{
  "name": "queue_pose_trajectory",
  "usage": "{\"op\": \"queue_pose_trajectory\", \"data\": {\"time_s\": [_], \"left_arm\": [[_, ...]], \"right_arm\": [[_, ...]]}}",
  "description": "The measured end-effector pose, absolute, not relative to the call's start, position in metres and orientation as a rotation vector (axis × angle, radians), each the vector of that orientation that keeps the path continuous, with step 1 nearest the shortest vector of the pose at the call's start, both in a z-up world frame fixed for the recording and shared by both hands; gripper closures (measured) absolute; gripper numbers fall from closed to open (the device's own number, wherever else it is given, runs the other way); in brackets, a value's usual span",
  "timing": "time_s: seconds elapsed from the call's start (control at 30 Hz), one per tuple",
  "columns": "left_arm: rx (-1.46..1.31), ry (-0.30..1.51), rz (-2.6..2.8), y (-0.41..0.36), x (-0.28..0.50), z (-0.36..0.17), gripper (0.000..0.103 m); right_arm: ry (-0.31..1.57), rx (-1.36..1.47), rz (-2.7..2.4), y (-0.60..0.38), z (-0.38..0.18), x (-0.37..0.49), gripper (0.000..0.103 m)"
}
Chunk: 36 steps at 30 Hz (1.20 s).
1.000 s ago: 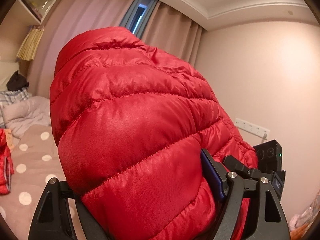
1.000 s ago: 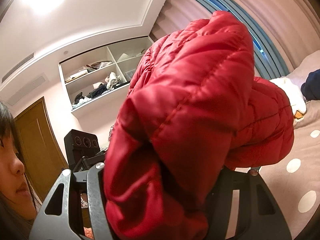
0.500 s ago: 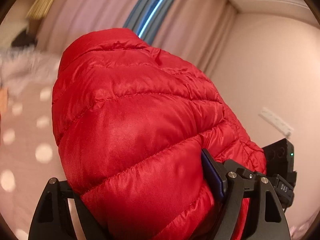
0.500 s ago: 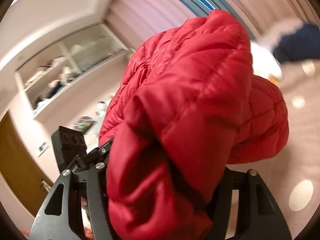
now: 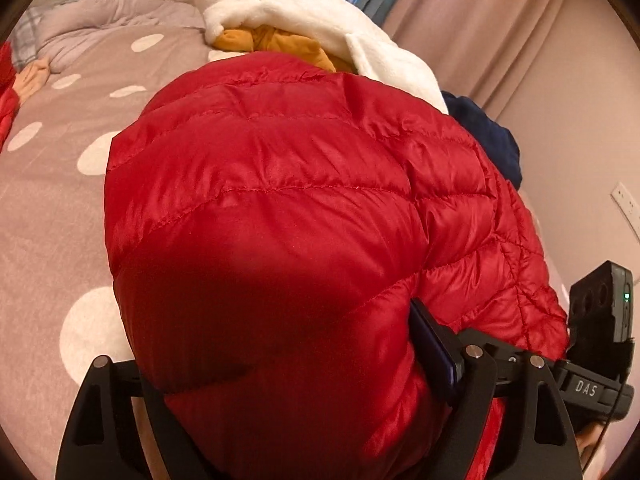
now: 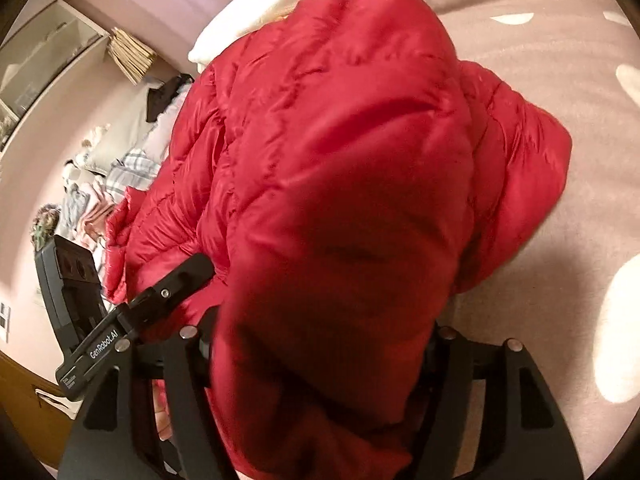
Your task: Fold large clothes
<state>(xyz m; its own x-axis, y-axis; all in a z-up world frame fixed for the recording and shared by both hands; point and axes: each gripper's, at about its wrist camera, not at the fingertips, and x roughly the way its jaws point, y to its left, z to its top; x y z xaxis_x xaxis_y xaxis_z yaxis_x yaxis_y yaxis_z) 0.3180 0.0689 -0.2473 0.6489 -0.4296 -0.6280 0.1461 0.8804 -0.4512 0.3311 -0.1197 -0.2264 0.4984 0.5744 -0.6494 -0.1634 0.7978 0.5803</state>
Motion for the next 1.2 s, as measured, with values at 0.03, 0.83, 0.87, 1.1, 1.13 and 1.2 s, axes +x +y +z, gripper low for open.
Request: {"op": "queue_pose_trajectory", "data": {"time_s": [0.03, 0.83, 0.87, 1.1, 1.13, 1.2], "left_arm": [[-0.398, 0.807, -0.333, 0.074, 0.319, -0.246, 0.016], [-0.221, 0.434, -0.117, 0.118, 0.136, -0.054, 0.016], [-0.209, 0.431, -0.112, 0.117, 0.132, -0.049, 0.016], [-0.228, 0.398, -0.123, 0.12, 0.105, -0.03, 0.001], [-0.227, 0.392, -0.133, 0.12, 0.101, -0.03, 0.001], [-0.231, 0.4, -0.155, 0.12, 0.097, -0.029, 0.001]], "right_arm": [[0.953, 0.473, 0.458, -0.12, -0.222, 0.329, 0.029], [0.587, 0.142, 0.243, -0.153, -0.044, 0.177, 0.018], [0.575, 0.136, 0.243, -0.152, -0.04, 0.172, 0.016], [0.507, 0.114, 0.229, -0.158, -0.02, 0.135, 0.002], [0.504, 0.114, 0.226, -0.159, -0.018, 0.131, 0.001], [0.494, 0.104, 0.216, -0.161, -0.015, 0.122, 0.0]]}}
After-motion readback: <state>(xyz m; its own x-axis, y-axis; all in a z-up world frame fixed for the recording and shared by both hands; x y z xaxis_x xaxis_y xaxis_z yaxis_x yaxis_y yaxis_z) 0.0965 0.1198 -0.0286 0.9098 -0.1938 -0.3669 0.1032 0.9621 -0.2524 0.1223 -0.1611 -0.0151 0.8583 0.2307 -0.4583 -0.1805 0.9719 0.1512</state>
